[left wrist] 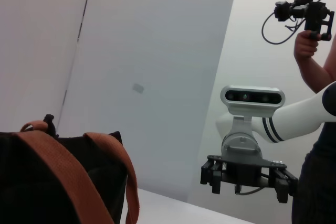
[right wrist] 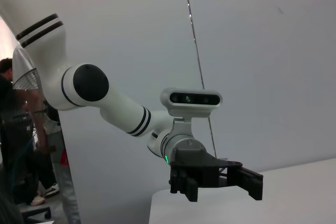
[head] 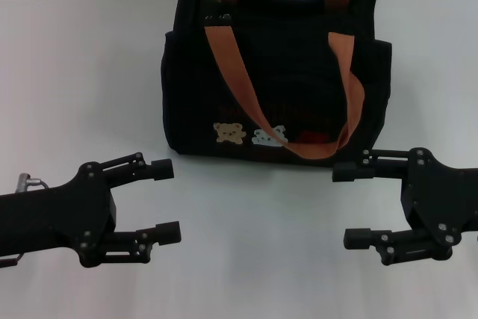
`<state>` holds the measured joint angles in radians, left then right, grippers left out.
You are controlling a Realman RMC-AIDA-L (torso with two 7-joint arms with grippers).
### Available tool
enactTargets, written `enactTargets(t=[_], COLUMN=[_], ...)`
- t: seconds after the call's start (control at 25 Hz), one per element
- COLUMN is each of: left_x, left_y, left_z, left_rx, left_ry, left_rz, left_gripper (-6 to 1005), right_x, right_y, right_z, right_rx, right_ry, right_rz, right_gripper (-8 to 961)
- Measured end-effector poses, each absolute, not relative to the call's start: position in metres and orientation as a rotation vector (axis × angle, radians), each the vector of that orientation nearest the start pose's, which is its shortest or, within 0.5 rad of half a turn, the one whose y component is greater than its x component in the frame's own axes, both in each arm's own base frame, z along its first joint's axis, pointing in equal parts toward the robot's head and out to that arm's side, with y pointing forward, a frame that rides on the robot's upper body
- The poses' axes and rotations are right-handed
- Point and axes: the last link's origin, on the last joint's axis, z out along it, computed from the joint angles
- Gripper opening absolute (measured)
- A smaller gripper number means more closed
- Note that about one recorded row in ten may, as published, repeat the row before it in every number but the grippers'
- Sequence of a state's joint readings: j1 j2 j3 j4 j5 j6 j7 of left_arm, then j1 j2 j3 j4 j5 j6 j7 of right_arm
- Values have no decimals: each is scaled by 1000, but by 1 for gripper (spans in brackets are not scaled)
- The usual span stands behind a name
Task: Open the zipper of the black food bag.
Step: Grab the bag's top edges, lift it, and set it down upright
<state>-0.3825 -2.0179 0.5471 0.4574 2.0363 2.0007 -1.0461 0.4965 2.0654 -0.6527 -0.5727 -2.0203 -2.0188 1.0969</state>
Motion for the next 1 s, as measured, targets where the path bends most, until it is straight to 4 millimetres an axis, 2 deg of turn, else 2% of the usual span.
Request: enactTargets(t=[0.6, 0.88, 0.96, 1.0], left_x=[-288, -301, -304, -308], left_y=[234, 242, 243, 251], left_z=[17, 29, 28, 22], left_rx=[-2786, -2561, -2531, -2439], left_ry=[-437, -499, -515, -570], left_rz=[-1165, -1160, -1152, -1128], left_gripper=[861, 861, 860, 860], right_x=[247, 251, 251, 251], right_y=[260, 257, 257, 257], right_z=[5, 6, 6, 6], right_rx=[-2982, -2960, -2958, -2958], right_ry=[225, 248, 249, 250], right_rz=[1118, 1122, 1120, 1119], right_gripper=[781, 778, 777, 777])
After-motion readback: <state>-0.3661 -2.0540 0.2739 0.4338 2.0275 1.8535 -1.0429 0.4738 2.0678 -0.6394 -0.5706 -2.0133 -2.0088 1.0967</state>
